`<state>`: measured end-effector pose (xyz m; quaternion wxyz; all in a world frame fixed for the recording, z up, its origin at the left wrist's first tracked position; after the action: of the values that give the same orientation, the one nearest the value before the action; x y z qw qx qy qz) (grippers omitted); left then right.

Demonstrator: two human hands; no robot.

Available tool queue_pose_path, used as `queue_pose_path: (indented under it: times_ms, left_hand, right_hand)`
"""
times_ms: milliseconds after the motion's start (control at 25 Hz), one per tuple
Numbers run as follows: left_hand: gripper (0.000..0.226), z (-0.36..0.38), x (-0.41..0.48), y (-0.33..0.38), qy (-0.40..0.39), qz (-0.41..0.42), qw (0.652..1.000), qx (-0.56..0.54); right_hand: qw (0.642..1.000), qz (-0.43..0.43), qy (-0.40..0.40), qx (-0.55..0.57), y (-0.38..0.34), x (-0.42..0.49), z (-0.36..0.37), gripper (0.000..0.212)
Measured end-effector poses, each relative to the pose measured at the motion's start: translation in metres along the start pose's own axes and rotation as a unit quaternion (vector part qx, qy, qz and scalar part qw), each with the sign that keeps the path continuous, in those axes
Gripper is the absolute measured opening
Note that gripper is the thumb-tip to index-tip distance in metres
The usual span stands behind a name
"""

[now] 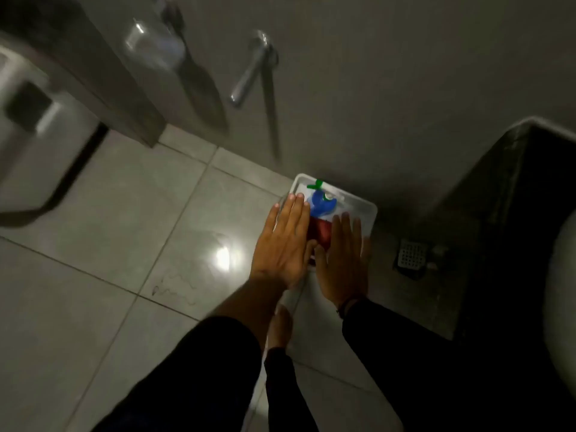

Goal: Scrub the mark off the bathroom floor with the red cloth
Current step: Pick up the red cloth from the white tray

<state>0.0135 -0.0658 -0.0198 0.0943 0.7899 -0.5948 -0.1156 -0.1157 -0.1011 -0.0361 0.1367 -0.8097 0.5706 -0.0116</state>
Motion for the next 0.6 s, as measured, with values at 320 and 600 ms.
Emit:
queue_pose_path:
  times_ms: [320, 600]
  left_hand:
    - [0.055, 0.204, 0.057, -0.03, -0.148, -0.09, 0.985, -0.003]
    - [0.052, 0.268, 0.076, -0.03, -0.156, -0.328, 0.914, -0.178]
  right_hand:
    - [0.935, 0.317, -0.07, 0.142, 0.109, 0.07, 0.194, 0.074]
    - [0.844, 0.439, -0.042, 0.304, 0.137, 0.09, 0.255, 0.054]
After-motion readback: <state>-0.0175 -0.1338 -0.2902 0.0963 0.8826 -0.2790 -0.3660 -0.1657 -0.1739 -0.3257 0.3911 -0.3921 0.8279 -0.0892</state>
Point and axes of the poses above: each hand's wrist, its own x-axis towards the middle knuckle, its own z-axis out of the palm, y = z × x, the point moved 7 cm from there along x, towards the middle knuckle, and after that the axes turned 13 degrees about y, right-handed, at the moved point
